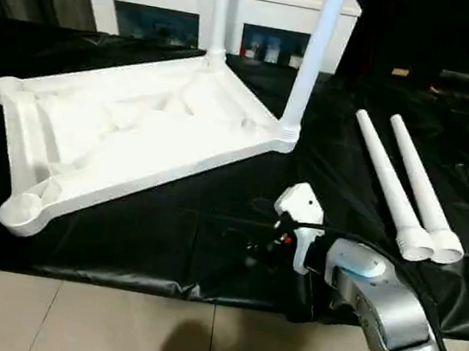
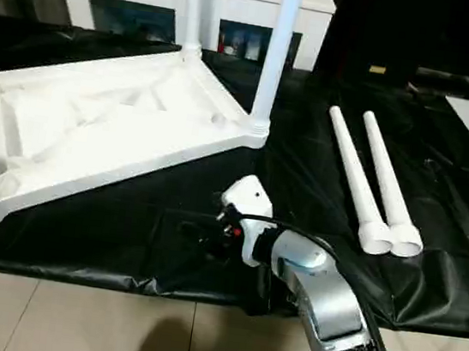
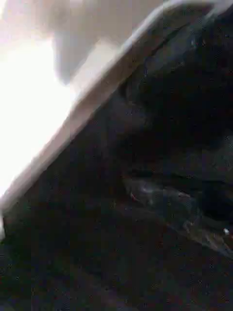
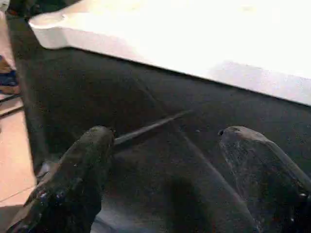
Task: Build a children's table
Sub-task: Rotate table base
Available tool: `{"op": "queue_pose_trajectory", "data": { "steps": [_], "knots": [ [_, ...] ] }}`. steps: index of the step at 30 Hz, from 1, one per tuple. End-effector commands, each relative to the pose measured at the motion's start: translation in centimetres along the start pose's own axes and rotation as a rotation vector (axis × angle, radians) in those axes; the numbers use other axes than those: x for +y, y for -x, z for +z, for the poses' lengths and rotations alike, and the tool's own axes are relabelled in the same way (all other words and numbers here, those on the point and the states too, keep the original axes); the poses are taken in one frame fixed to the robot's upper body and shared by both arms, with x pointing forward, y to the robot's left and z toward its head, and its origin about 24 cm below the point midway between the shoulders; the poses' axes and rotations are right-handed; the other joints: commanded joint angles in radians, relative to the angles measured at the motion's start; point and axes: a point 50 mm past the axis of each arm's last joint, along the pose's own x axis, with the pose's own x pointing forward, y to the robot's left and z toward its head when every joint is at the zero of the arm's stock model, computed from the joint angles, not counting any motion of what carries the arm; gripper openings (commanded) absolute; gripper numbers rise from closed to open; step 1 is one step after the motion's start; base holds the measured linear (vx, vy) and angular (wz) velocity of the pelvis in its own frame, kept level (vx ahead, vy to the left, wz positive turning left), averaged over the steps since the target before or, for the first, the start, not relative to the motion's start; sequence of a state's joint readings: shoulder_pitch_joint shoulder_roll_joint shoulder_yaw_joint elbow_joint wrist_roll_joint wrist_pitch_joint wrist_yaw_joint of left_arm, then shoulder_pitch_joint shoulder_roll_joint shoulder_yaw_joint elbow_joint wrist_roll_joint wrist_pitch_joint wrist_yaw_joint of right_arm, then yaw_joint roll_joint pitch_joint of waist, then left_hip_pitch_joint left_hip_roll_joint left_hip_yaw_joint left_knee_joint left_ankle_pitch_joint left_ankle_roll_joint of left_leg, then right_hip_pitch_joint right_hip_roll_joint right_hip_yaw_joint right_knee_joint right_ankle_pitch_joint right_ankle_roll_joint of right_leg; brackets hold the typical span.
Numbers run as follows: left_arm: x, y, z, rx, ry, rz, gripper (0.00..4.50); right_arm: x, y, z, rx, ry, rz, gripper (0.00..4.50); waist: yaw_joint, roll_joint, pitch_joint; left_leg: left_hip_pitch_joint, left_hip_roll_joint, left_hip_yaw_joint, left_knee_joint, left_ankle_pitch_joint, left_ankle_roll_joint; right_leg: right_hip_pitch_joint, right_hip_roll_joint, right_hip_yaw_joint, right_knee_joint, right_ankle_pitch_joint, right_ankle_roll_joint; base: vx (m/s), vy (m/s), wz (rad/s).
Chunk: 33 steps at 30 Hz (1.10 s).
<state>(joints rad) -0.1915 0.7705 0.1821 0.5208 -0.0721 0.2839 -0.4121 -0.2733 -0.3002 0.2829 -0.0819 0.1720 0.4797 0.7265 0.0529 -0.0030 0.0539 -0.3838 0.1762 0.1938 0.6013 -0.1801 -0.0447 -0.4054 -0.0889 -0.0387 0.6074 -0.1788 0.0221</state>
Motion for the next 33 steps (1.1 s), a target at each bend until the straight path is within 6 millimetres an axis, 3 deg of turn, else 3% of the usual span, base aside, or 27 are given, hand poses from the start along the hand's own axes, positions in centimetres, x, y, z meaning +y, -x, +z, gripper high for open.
{"op": "queue_pose_trajectory", "data": {
  "steps": [1,6,10,17,20,23,24,25,26,28,29,30,31,33],
  "knots": [
    [-1.1,0.2,0.6,-0.016,-0.026,-0.134,2.44,0.0,0.1,0.5,-0.015,0.012,0.020,3.88,-0.003,0.028,-0.052,0.042,0.052,-0.036,-0.101,-0.498,-0.082,0.003,-0.047,0.041,-0.082,-0.354,-0.170,0.000,0.000,0.00],
    [-2.4,1.3,1.0,-0.044,-0.079,-0.358,2.44,0.7,0.5,1.0,-0.050,-0.003,0.101,3.88,-0.001,0.029,-0.051,0.037,0.053,-0.038,-0.104,-0.496,-0.080,0.009,-0.049,0.042,-0.081,-0.359,-0.164,0.000,0.000,0.00],
    [-4.5,2.4,1.5,-0.056,-0.083,-0.564,2.44,2.2,1.2,0.8,-0.037,-0.016,0.258,3.88,0.004,0.031,-0.050,0.046,0.056,-0.034,-0.105,-0.508,-0.082,0.005,-0.045,0.043,-0.079,-0.345,-0.173,0.000,0.000,0.00],
    [-8.0,2.3,2.5,-0.109,-0.103,-0.699,2.44,3.2,2.2,0.7,-0.022,-0.028,0.375,3.88,0.002,0.027,-0.050,0.038,0.053,-0.031,-0.101,-0.465,-0.069,0.013,-0.047,0.044,-0.079,-0.338,-0.177,0.000,0.000,0.00],
    [-10.2,2.3,3.5,-0.149,-0.093,-0.771,2.44,1.4,1.9,0.5,-0.011,0.028,0.208,3.88,0.001,0.025,-0.049,0.040,0.052,-0.032,-0.099,-0.473,-0.080,0.007,-0.050,0.044,-0.086,-0.398,-0.169,0.000,0.000,0.00],
    [-12.7,2.4,4.5,-0.190,-0.103,-0.838,2.44,-2.7,1.6,0.1,0.020,0.026,-0.137,3.88,-0.006,0.022,-0.047,0.041,0.047,-0.034,-0.097,-0.487,-0.092,0.005,-0.047,0.040,-0.091,-0.461,-0.159,0.000,0.000,0.00],
    [-12.9,2.4,4.7,-0.194,-0.105,-0.843,2.44,-3.1,1.6,0.1,0.025,0.021,-0.172,3.88,-0.007,0.022,-0.047,0.043,0.048,-0.035,-0.097,-0.490,-0.096,0.004,-0.048,0.039,-0.093,-0.469,-0.156,0.000,0.000,0.00],
    [-14.3,2.1,5.3,-0.217,-0.112,-0.863,2.44,-4.3,2.0,0.1,0.027,-0.001,-0.254,3.88,-0.009,0.015,-0.047,0.044,0.046,-0.033,-0.095,-0.495,-0.094,0.005,-0.045,0.039,-0.095,-0.476,-0.146,0.000,0.000,0.00],
    [-15.7,1.8,6.0,-0.246,-0.116,-0.881,2.44,-4.7,2.4,0.1,0.027,-0.007,-0.283,3.88,-0.007,0.019,-0.048,0.049,0.045,-0.032,-0.093,-0.496,-0.091,0.003,-0.043,0.039,-0.099,-0.480,-0.137,0.000,0.000,0.00],
    [-16.9,1.4,6.6,-0.268,-0.128,-0.889,2.44,-4.7,2.7,0.1,0.027,-0.006,-0.268,3.88,-0.005,0.015,-0.050,0.050,0.045,-0.029,-0.090,-0.482,-0.080,0.004,-0.042,0.041,-0.101,-0.465,-0.129,0.000,0.000,0.00],
    [-17.4,1.1,6.8,-0.274,-0.136,-0.880,2.44,-4.6,2.8,0.0,0.034,0.007,-0.269,3.88,-0.007,0.014,-0.052,0.037,0.044,-0.032,-0.093,-0.458,-0.073,0.015,-0.045,0.039,-0.095,-0.448,-0.126,0.000,0.000,0.00],
    [-17.4,1.1,6.8,-0.274,-0.136,-0.880,2.44,-4.6,2.8,0.0,0.034,0.007,-0.269,3.88,-0.007,0.014,-0.052,0.037,0.044,-0.032,-0.093,-0.458,-0.073,0.015,-0.045,0.039,-0.095,-0.448,-0.126,0.000,0.000,0.00],
    [-18.2,0.6,7.3,-0.287,-0.147,-0.864,2.44,-4.7,2.9,-0.1,0.041,0.018,-0.286,3.88,-0.011,0.013,-0.054,0.028,0.043,-0.032,-0.093,-0.428,-0.065,0.020,-0.044,0.037,-0.096,-0.434,-0.118,0.000,0.000,0.00],
    [-19.1,0.0,7.9,-0.304,-0.151,-0.844,2.44,-5.1,3.2,-0.2,0.042,0.020,-0.323,3.88,-0.015,0.010,-0.057,0.031,0.041,-0.029,-0.088,-0.411,-0.062,0.017,-0.043,0.038,-0.097,-0.416,-0.122,0.000,0.000,0.00]
  ]
}}
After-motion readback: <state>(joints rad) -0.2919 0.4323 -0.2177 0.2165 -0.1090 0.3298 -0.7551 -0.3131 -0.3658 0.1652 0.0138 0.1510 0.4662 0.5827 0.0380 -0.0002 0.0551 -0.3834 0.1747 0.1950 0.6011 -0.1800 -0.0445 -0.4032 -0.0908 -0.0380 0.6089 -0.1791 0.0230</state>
